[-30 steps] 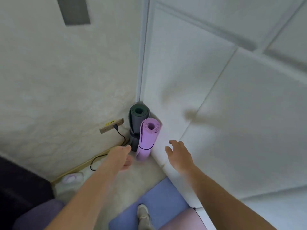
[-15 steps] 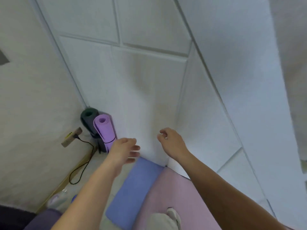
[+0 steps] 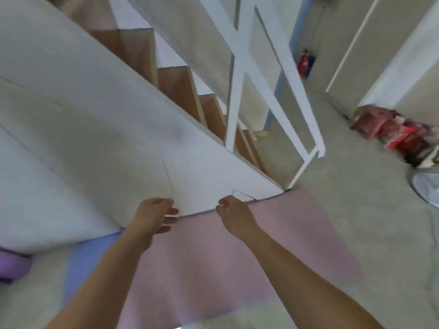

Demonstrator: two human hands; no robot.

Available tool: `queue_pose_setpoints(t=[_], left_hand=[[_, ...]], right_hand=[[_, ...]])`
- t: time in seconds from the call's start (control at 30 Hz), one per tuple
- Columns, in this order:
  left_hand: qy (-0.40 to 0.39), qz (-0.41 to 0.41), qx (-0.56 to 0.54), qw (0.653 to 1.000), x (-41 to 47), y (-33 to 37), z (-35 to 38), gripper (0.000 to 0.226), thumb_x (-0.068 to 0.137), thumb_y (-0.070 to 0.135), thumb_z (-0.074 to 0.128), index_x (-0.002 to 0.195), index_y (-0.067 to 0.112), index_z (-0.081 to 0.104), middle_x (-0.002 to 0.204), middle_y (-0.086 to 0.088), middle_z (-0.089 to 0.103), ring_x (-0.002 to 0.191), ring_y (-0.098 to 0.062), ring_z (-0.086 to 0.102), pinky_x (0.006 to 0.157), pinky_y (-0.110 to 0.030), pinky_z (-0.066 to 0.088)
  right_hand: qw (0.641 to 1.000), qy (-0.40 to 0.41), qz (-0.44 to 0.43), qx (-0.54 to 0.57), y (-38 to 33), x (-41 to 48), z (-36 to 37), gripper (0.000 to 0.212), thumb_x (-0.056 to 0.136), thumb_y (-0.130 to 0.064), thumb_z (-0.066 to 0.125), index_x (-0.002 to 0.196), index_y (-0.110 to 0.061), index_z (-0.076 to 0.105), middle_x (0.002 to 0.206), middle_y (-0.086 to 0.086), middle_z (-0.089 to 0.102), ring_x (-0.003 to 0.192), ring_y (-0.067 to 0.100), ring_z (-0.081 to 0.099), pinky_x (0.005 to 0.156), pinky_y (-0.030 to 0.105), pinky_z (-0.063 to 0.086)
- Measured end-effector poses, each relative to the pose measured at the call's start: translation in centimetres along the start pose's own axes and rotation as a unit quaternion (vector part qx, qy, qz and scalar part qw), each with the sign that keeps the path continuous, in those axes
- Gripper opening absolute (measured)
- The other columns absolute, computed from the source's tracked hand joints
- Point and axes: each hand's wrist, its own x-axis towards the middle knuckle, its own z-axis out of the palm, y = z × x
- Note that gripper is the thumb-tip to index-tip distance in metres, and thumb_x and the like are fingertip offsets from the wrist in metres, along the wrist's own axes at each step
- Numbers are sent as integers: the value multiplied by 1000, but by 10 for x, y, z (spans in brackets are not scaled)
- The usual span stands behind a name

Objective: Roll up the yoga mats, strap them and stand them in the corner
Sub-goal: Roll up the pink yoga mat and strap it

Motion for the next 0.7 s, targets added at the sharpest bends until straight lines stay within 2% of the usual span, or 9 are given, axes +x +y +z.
queue_pose_setpoints(t=[0.23, 0.33, 0.43, 0.57, 0.7], left_hand=[[-118, -47, 90, 988, -34, 19, 243, 9, 97, 13, 59, 92, 7, 63, 94, -16, 72, 76, -30, 69, 68, -34, 49], [-158, -22, 125, 979, -46, 22, 317, 10, 97, 15, 57, 92, 11, 65, 95, -13, 74, 84, -31, 71, 79, -42, 56], [-213, -21, 168, 962, -46, 16, 382, 10, 99, 16, 57, 92, 14, 63, 92, -10, 72, 87, -31, 69, 89, -45, 54], [-259, -33, 202, 944, -25, -1, 476, 11, 99, 13, 56, 89, 12, 61, 88, -11, 67, 84, -28, 63, 75, -35, 47], [-279, -34, 275, 920, 0, -15, 580, 20, 96, 6, 54, 77, 12, 56, 86, -14, 60, 77, -26, 54, 60, -27, 36]], right_hand=[[983, 93, 151, 54, 195, -52, -160, 28, 100, -29, 51, 120, -14, 61, 119, 6, 63, 102, 23, 59, 85, 32, 50], [972, 123, 194, 59, 248, -68, -204, 24, 99, -31, 52, 115, -17, 62, 111, 5, 66, 100, 25, 61, 82, 33, 50], [961, 138, 233, 58, 297, -82, -229, 22, 100, -34, 50, 113, -21, 61, 106, 2, 66, 96, 24, 62, 81, 35, 52], [948, 147, 277, 63, 380, -74, -251, 21, 99, -32, 51, 111, -19, 63, 106, 4, 67, 97, 24, 62, 85, 38, 54], [938, 119, 316, 80, 473, -37, -276, 23, 97, -31, 51, 114, -18, 61, 115, 7, 66, 105, 28, 61, 89, 38, 51]])
